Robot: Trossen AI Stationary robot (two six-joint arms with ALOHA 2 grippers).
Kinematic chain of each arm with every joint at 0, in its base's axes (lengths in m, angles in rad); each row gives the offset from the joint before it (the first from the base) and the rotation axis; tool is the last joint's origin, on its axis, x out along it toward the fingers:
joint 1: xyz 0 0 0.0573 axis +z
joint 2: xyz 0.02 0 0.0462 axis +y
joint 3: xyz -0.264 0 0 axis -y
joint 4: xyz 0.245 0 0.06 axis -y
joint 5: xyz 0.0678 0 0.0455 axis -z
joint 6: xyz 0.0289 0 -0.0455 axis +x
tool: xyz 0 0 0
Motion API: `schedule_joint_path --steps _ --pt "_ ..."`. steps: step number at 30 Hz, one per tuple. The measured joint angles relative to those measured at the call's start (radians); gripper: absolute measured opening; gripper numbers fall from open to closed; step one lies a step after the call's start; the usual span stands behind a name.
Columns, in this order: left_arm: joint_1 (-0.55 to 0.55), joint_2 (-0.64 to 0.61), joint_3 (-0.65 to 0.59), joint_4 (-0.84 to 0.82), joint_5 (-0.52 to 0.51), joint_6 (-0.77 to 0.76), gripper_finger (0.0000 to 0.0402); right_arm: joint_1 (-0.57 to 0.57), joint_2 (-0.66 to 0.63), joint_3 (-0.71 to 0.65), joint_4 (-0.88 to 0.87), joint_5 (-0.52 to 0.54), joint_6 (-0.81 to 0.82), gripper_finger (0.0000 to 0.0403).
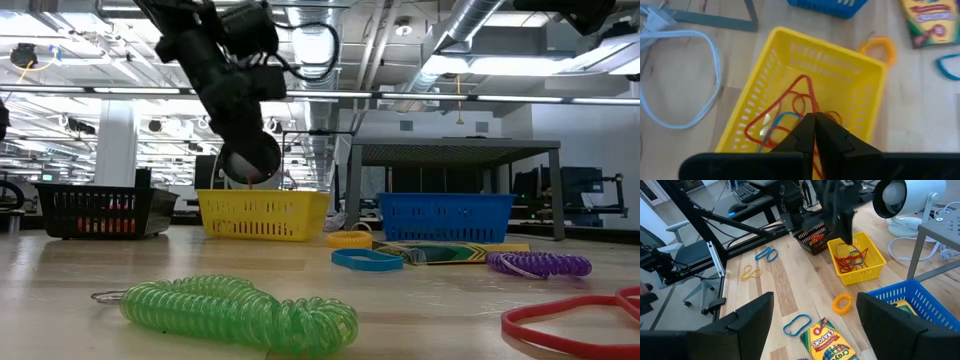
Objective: Pick & Place Office Desk Supplies
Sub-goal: Put the red rubber band into the yellow bin, then put the yellow spring keychain into the black bin
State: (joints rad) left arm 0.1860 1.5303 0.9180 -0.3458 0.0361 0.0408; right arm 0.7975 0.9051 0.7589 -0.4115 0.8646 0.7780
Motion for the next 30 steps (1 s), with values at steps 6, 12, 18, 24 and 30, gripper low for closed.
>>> schedule_joint_path --steps 6,12,18,24,30 --pt "0.007 0.051 0.000 0.011 0.017 -0.001 0.0005 0.000 0.000 0.000 -0.003 0.000 0.000 0.0280" --pt "0.007 0.045 0.000 0.021 0.049 0.004 0.0041 0.000 0.000 0.000 -0.007 0.000 0.000 0.0280" --pt "0.010 0.043 0.001 0.028 0.048 0.004 0.0119 0.000 0.000 0.000 -0.007 0.000 0.000 0.0280" --pt "0.010 0.043 0.001 0.027 0.040 -0.023 0.0189 0.000 0.004 0.000 -0.007 0.000 0.000 0.0280" --pt "0.011 -0.027 0.006 0.034 0.126 -0.111 0.0215 -0.057 0.018 0.000 0.008 -0.036 -0.001 0.0280"
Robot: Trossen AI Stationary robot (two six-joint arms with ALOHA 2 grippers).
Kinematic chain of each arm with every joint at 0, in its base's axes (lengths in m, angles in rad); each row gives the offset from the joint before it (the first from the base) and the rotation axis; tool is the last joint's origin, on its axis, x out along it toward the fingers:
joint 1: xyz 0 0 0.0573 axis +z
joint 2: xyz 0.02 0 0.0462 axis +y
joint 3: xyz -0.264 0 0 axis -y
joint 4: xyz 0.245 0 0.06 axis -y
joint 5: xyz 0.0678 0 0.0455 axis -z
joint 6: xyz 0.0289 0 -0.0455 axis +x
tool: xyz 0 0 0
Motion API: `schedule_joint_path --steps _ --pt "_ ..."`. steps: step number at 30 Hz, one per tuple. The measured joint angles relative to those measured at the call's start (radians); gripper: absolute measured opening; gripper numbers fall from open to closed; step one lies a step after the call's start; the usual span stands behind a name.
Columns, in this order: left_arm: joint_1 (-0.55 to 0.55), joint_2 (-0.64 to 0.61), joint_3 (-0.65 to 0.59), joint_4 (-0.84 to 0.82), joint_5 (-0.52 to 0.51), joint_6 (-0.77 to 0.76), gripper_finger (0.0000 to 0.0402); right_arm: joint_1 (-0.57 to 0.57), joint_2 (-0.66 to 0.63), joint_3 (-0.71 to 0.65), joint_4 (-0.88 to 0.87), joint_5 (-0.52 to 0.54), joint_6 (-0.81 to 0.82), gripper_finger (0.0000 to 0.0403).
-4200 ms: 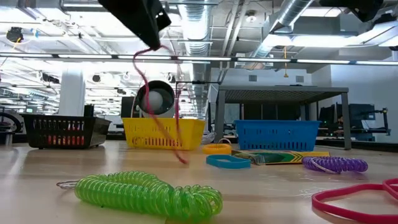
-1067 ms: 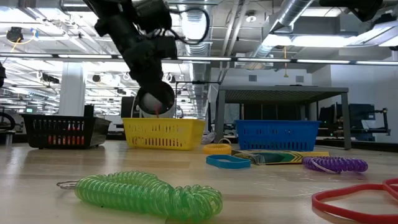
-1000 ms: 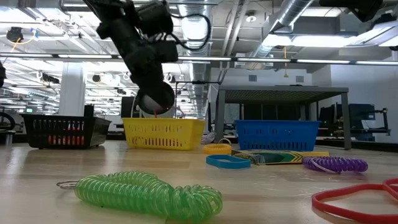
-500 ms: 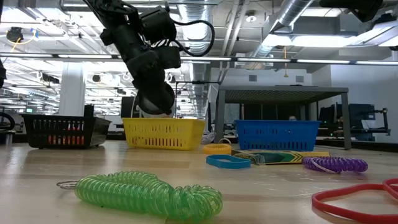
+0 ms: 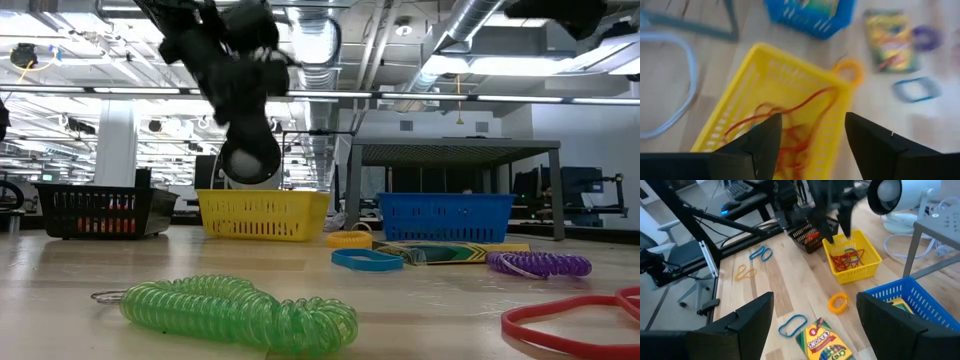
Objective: Pick & Place Office Desk Supplies
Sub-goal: Put the yellow spring keychain into the black bin
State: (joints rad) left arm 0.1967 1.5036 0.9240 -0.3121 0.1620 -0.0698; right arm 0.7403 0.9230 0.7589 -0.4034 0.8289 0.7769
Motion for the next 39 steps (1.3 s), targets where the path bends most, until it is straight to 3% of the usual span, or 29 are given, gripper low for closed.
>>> schedule_joint_path --steps 4,9,17,24,31,39 --pt "0.000 -0.119 0.004 0.039 0.083 -0.076 0.0206 -0.093 0.000 0.016 0.023 -0.111 -0.043 0.0280" --pt "-0.020 -0.309 -0.018 0.123 0.101 -0.116 0.0188 -0.209 0.001 0.060 0.047 -0.225 -0.111 0.0280" --pt "-0.075 -0.552 -0.222 0.397 0.104 -0.193 0.0167 -0.356 0.137 0.195 -0.005 -0.394 -0.170 0.0280" --pt "-0.086 -0.579 -0.331 0.466 0.103 -0.219 0.0158 -0.470 0.393 0.415 -0.175 -0.490 -0.210 0.0280" --pt "-0.085 -0.570 -0.380 0.618 0.131 -0.116 0.0152 -0.559 0.621 0.604 -0.305 -0.717 -0.258 0.0280" --pt "-0.085 -0.565 -0.399 0.635 0.132 -0.038 0.0149 -0.611 0.816 0.789 -0.531 -0.751 -0.322 0.0280"
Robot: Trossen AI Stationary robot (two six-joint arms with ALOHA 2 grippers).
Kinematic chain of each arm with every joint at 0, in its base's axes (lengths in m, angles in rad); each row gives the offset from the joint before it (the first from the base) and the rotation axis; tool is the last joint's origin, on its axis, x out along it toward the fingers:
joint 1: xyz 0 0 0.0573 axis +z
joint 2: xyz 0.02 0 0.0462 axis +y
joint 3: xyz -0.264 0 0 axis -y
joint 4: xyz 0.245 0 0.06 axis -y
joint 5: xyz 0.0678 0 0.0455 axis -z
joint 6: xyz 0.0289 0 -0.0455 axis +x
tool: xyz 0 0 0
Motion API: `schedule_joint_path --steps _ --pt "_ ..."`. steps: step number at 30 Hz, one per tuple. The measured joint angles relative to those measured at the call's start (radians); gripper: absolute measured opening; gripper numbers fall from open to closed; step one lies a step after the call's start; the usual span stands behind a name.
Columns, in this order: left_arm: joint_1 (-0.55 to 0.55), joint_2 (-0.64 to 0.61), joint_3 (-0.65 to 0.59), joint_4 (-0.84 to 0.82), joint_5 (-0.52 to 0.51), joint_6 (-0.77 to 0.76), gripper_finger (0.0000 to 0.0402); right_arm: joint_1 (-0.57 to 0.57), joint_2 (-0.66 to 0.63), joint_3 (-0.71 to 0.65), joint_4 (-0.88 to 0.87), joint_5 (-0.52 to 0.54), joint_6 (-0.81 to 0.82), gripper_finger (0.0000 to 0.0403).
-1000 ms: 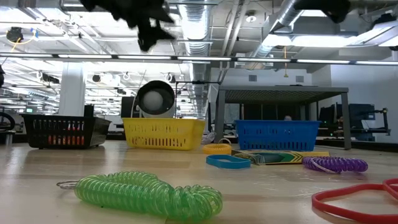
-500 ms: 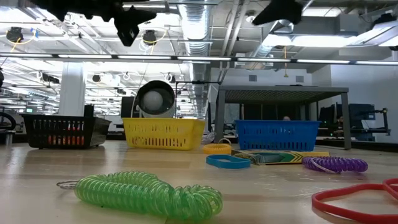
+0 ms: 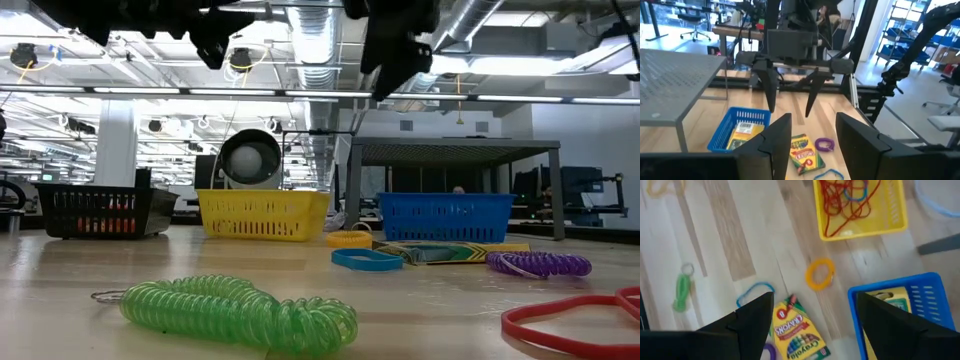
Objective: Pick & Place Office Desk Supplies
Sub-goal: Put the yellow spring keychain into the black bin
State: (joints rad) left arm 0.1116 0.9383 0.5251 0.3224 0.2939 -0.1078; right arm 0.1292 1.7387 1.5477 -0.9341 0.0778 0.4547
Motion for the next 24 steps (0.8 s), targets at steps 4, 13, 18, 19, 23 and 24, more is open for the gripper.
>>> schedule_joint_path --steps 4,13,18,19,23,24 --pt "0.000 0.000 -0.001 -0.012 0.000 0.005 0.0147 -0.034 0.060 0.018 -0.008 -0.072 -0.046 0.0280" --pt "0.000 0.000 -0.001 -0.038 -0.001 0.006 0.0143 -0.083 0.170 0.017 -0.008 -0.118 -0.126 0.0280" --pt "0.003 0.000 -0.001 -0.039 -0.001 0.006 0.0140 -0.108 0.218 0.017 0.005 -0.142 -0.168 0.0280" --pt "0.003 0.000 -0.001 -0.042 -0.001 0.010 0.0140 -0.112 0.227 0.018 0.007 -0.143 -0.176 0.0280" --pt "0.003 0.000 -0.001 -0.055 -0.001 0.035 0.0140 -0.119 0.259 0.018 0.014 -0.157 -0.205 0.0280" --pt "0.003 0.000 -0.001 -0.053 -0.001 0.041 0.0140 -0.119 0.266 0.018 0.014 -0.159 -0.214 0.0280"
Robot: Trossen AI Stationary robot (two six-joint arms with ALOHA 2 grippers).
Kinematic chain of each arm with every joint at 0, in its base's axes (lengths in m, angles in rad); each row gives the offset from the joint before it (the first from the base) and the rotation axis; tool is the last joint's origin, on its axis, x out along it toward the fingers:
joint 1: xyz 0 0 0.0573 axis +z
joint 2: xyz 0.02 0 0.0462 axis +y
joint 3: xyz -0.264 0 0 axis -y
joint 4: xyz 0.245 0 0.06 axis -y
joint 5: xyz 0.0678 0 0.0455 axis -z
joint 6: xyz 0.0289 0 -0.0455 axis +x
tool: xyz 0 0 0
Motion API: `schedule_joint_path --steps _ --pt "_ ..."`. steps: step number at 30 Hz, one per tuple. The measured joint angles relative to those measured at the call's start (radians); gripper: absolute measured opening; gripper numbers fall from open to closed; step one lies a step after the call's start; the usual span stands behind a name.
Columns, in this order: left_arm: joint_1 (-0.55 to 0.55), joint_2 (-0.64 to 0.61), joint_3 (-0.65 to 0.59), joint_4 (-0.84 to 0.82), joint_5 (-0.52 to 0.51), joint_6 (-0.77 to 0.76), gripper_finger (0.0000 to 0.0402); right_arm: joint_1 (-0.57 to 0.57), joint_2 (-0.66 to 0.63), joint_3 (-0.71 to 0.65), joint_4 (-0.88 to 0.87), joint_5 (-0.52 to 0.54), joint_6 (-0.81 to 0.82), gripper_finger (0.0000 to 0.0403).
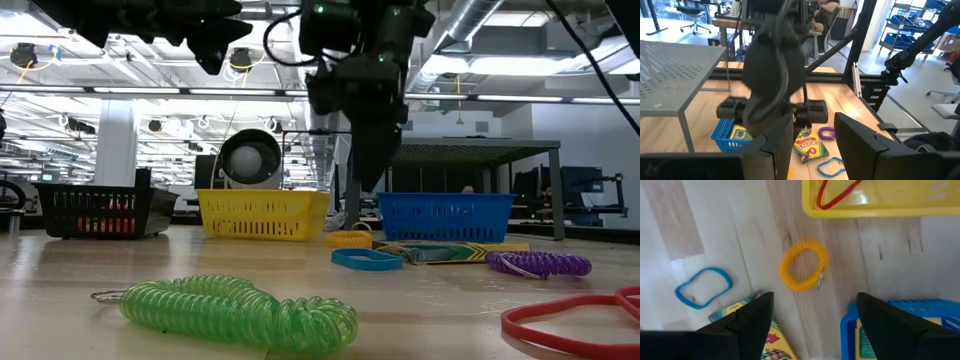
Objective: Pick & Place Office Desk Supplies
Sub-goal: Put the yellow spring keychain into the black bin
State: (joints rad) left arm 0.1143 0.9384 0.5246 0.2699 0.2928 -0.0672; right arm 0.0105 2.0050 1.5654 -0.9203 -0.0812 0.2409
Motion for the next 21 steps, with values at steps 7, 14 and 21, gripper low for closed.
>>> schedule_joint_path --steps 7,14,21 --pt "0.000 0.000 0.000 -0.001 0.000 0.008 0.0140 0.000 0.039 0.000 0.020 -0.001 -0.055 0.0280" --pt "0.000 0.000 0.001 0.000 0.000 0.011 0.0140 0.000 0.046 0.002 0.045 0.000 -0.084 0.0280" --pt "0.000 0.000 0.001 -0.001 0.000 0.011 0.0140 0.000 0.046 0.002 0.076 0.001 -0.107 0.0280"
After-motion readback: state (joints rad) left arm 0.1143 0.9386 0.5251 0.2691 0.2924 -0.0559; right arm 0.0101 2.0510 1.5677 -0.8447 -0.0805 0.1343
